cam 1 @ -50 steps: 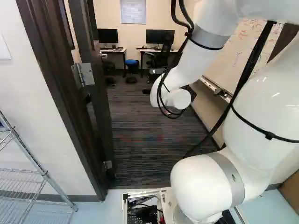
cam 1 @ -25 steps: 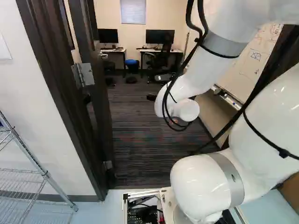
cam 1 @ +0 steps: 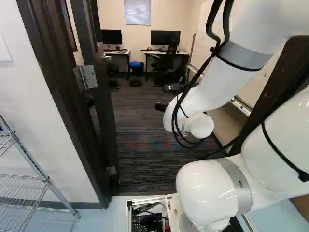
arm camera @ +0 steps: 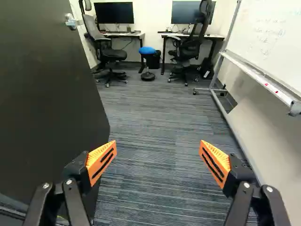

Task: Open the door and move inside

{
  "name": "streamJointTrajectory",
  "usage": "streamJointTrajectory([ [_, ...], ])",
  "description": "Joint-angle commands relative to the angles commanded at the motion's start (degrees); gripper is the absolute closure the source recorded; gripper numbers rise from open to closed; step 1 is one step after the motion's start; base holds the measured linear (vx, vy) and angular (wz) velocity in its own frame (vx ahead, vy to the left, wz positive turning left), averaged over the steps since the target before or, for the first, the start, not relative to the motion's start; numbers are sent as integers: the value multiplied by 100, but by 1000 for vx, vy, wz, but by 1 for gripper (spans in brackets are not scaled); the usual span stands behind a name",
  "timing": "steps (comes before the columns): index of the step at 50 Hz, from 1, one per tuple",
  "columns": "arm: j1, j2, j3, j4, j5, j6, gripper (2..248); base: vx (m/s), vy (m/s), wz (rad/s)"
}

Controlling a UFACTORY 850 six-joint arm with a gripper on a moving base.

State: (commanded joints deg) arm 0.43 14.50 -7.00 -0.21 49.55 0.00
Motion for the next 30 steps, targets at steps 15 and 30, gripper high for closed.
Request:
streamJointTrajectory([
  [15,-36,126,168,17,38,0,3,0,0,0],
  [30,-43,150,200,21,45,0,3,44,20,48],
])
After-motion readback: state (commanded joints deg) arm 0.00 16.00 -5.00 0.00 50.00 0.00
